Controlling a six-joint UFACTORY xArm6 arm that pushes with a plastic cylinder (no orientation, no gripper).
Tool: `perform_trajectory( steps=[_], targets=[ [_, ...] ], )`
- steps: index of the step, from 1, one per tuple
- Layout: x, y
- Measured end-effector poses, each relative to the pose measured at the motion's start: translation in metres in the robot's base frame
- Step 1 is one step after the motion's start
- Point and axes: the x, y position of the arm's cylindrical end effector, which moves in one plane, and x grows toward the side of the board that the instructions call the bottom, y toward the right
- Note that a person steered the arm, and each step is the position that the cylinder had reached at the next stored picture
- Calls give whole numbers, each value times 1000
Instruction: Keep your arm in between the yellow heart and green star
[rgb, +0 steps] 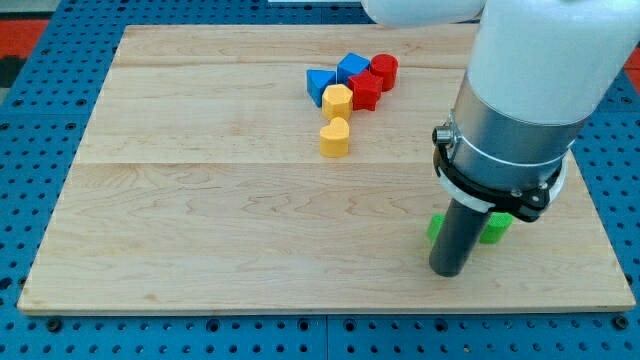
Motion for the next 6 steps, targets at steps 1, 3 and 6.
perform_trajectory(
  steps=[1, 3, 6],
  targets=[
    [0, 0],
    [6, -54],
    [-95, -40]
  ],
)
